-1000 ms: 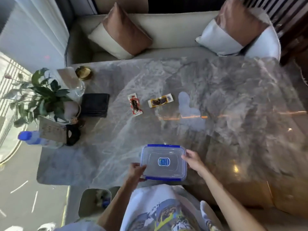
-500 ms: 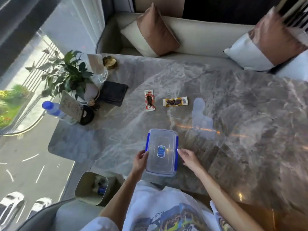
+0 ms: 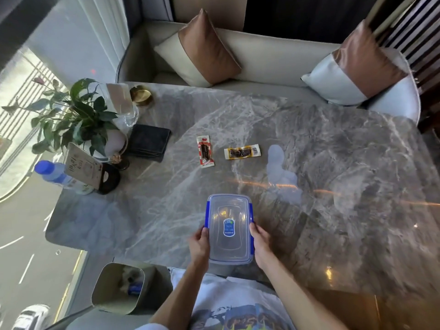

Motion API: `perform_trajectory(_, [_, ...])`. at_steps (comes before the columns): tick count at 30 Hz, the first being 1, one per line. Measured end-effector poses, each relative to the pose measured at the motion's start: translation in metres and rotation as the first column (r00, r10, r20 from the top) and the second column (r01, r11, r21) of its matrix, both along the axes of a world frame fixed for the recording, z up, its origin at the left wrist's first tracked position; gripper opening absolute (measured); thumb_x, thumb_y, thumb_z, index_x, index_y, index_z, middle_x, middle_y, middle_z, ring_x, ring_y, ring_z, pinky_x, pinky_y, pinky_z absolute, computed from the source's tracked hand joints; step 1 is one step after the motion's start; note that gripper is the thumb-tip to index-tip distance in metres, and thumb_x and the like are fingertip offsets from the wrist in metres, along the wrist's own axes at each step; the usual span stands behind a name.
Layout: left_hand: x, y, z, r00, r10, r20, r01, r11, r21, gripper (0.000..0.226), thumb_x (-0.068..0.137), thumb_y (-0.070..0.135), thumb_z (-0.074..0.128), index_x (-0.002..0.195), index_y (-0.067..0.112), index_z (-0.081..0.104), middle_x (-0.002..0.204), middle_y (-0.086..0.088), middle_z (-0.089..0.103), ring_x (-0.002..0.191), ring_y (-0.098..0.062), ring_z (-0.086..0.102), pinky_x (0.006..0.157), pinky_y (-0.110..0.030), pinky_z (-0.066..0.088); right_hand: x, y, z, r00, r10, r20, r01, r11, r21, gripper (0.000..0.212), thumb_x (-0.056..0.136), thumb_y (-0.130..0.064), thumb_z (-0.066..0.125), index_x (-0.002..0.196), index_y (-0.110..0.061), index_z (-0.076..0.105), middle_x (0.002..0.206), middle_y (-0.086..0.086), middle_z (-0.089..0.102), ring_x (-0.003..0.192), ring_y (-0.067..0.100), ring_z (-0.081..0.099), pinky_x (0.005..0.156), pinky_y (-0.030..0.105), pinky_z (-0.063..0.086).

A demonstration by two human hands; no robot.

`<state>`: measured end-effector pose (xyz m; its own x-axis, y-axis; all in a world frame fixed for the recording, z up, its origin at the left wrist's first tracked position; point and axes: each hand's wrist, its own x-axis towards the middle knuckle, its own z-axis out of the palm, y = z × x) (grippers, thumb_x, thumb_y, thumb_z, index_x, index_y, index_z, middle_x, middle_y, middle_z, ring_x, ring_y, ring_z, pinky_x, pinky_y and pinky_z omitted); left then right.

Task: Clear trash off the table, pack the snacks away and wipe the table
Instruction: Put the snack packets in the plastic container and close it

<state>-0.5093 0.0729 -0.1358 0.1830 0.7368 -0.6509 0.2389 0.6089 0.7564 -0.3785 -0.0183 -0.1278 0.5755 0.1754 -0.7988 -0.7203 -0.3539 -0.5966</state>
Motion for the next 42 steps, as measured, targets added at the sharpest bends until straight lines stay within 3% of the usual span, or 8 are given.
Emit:
perform_trajectory(7, [-0.008, -0.002, -0.007, 0.968, -0.042, -0.247, 0.068, 0.993, 0.099, 0.015, 0.076, 0.007, 0.036, 0.064, 0.008, 0.046, 0.057, -0.002, 0.04, 0.067, -0.018, 0.037, 0.053, -0.031, 0.028, -0.012, -0.005, -0.014, 0.992, -0.006, 0.127, 0.033, 0.977, -0.212, 0.032, 0.101, -0.018, 0.05, 0.119, 0.004, 0.065, 0.116, 0.022, 0.068, 0.094, 0.027, 0.062, 0.095, 0.042, 0.05])
perform_trajectory(15, [-0.016, 0.004, -0.009, 0.96, -0.088, -0.266, 0.106, 0.993, 0.054, 0.025, 0.097, 0.008, 0.041, 0.102, 0.002, 0.065, 0.086, -0.014, 0.067, 0.081, -0.018, 0.055, 0.072, -0.028, 0.046, -0.012, -0.002, -0.005, 0.953, 0.186, 0.238, -0.148, 0.974, -0.17, 0.03, 0.102, -0.029, 0.044, 0.093, -0.011, 0.066, 0.088, 0.006, 0.066, 0.085, 0.022, 0.062, 0.086, 0.04, 0.051])
perform_trajectory(17, [-0.013, 0.007, -0.001, 0.923, -0.091, -0.375, 0.143, 0.983, 0.113, 0.029, 0.097, 0.007, 0.04, 0.112, -0.001, 0.063, 0.102, -0.017, 0.065, 0.093, -0.025, 0.057, 0.087, -0.036, 0.046, -0.016, -0.003, 0.005, 0.914, 0.283, 0.29, -0.264, 0.959, -0.103, 0.022, 0.1, -0.02, 0.049, 0.103, -0.01, 0.068, 0.093, 0.004, 0.067, 0.087, 0.016, 0.059, 0.084, 0.033, 0.048])
perform_trajectory(22, [0.001, 0.004, 0.03, 0.837, -0.287, -0.465, 0.384, 0.915, 0.127, 0.029, 0.094, 0.005, 0.04, 0.076, -0.009, 0.058, 0.083, -0.033, 0.059, 0.082, -0.044, 0.057, 0.078, -0.046, 0.047, -0.026, -0.003, 0.025, 0.885, 0.389, 0.256, -0.395, 0.918, -0.031, 0.042, 0.093, 0.0, 0.052, 0.134, -0.008, 0.054, 0.123, 0.008, 0.066, 0.106, 0.018, 0.064, 0.094, 0.027, 0.052])
perform_trajectory(27, [0.01, -0.003, 0.064, 0.832, -0.36, -0.423, 0.464, 0.869, 0.172, 0.028, 0.094, 0.01, 0.042, 0.074, -0.003, 0.056, 0.074, -0.025, 0.058, 0.068, -0.036, 0.054, 0.068, -0.046, 0.049, -0.004, -0.017, 0.035, 0.911, 0.324, 0.253, -0.343, 0.939, 0.032, 0.063, 0.094, 0.004, 0.056, 0.15, -0.003, 0.03, 0.15, 0.008, 0.041, 0.136, 0.019, 0.043, 0.112, 0.029, 0.033])
perform_trajectory(30, [0.026, -0.009, 0.076, 0.766, -0.473, -0.434, 0.587, 0.791, 0.174, 0.017, 0.088, 0.007, 0.045, 0.079, -0.003, 0.057, 0.084, -0.031, 0.058, 0.075, -0.043, 0.056, 0.074, -0.049, 0.051, 0.015, -0.036, 0.039, 0.95, 0.256, 0.18, -0.275, 0.958, 0.084, 0.063, 0.093, 0.0, 0.059, 0.15, -0.011, 0.033, 0.128, 0.014, 0.062, 0.099, 0.016, 0.063, 0.084, 0.028, 0.053])
perform_trajectory(33, [0.041, -0.008, 0.072, 0.643, -0.561, -0.522, 0.677, 0.734, 0.045, 0.023, 0.087, 0.011, 0.044, 0.097, -0.005, 0.057, 0.104, -0.027, 0.058, 0.098, -0.043, 0.057, 0.082, -0.041, 0.045, 0.024, -0.057, 0.035, 0.978, 0.198, 0.059, -0.204, 0.971, 0.123, 0.06, 0.093, 0.0, 0.059, 0.148, -0.014, 0.038, 0.09, 0.007, 0.069, 0.071, 0.016, 0.061, 0.062, 0.027, 0.046])
perform_trajectory(42, [0.066, 0.0, 0.039, 0.584, -0.629, -0.513, 0.742, 0.67, 0.023, 0.04, 0.094, 0.029, 0.056, 0.12, -0.001, 0.05, 0.118, -0.025, 0.06, 0.108, -0.039, 0.06, 0.089, -0.042, 0.049, 0.072, -0.151, 0.03, 0.987, -0.138, 0.082, 0.132, 0.988, 0.079, 0.057, 0.093, 0.0, 0.058, 0.145, -0.017, 0.044, 0.096, 0.005, 0.068, 0.072, 0.013, 0.062, 0.059, 0.018, 0.053])
